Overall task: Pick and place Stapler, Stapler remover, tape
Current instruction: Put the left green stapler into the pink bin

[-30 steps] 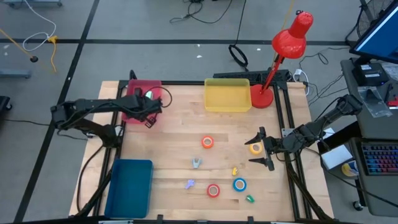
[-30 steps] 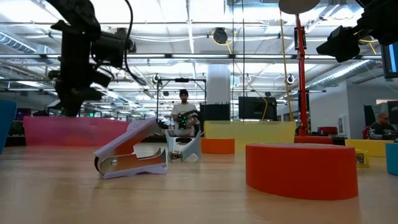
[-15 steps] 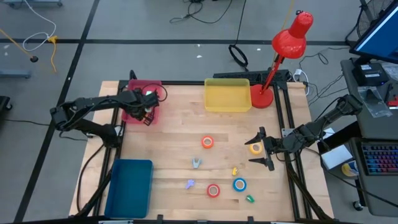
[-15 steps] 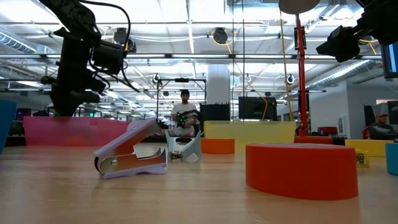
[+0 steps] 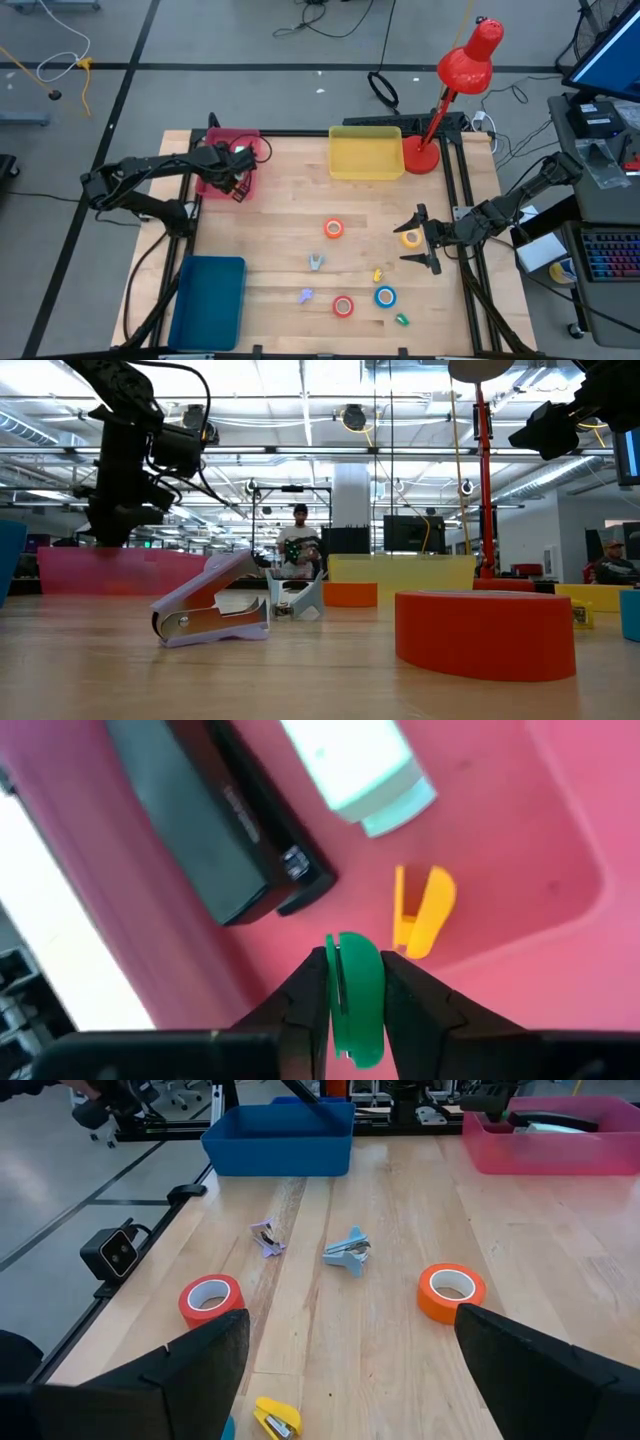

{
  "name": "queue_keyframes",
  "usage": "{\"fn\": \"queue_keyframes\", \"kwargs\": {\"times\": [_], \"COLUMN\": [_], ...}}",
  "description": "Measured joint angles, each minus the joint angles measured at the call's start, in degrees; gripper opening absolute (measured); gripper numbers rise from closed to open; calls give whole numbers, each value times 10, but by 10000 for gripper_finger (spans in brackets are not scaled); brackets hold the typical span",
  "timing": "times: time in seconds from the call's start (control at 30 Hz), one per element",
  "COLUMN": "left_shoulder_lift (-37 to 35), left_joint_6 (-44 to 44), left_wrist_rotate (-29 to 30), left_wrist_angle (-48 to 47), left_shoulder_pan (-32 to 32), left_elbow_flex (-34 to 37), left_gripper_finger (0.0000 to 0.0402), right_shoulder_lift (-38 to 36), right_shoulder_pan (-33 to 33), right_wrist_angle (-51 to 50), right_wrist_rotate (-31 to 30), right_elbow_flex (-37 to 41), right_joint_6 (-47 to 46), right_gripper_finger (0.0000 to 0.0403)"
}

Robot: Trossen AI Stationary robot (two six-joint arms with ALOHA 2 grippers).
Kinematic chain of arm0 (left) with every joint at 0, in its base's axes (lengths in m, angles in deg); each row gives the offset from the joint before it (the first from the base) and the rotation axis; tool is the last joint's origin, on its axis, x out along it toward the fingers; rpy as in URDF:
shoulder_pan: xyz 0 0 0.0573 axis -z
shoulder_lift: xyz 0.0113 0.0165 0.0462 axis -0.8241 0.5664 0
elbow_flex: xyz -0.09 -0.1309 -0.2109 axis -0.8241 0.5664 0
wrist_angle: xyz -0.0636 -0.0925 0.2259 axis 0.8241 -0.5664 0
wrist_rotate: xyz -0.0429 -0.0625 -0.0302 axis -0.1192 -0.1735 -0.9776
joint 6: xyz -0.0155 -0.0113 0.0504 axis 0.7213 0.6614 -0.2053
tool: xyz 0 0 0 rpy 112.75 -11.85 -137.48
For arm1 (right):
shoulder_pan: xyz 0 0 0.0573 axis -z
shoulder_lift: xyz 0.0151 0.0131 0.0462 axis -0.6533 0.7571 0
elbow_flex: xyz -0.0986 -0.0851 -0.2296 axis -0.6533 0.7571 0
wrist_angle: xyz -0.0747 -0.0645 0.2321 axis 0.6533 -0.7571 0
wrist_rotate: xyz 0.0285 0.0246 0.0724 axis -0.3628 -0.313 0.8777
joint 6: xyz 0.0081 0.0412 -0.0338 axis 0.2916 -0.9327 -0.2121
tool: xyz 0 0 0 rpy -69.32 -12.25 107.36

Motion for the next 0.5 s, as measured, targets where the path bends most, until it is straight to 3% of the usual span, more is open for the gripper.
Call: {"fn": "queue_keyframes", "kwargs": {"times": [0.5], "left_shoulder_lift": [56], "left_joint_6": [-36], "left_wrist_rotate": [-6], "left_wrist_angle": [20], "left_shoulder_pan": [-8], "left_elbow_flex": [1], "left_gripper_finger": [78], "right_shoulder_lift": [0], "right_shoulder_pan": [0], "right_wrist_angle": [0], "right_wrist_rotate": [0], "right_elbow_flex": [0], "right_joint_6": [-4], "right_gripper_finger": [345]}}
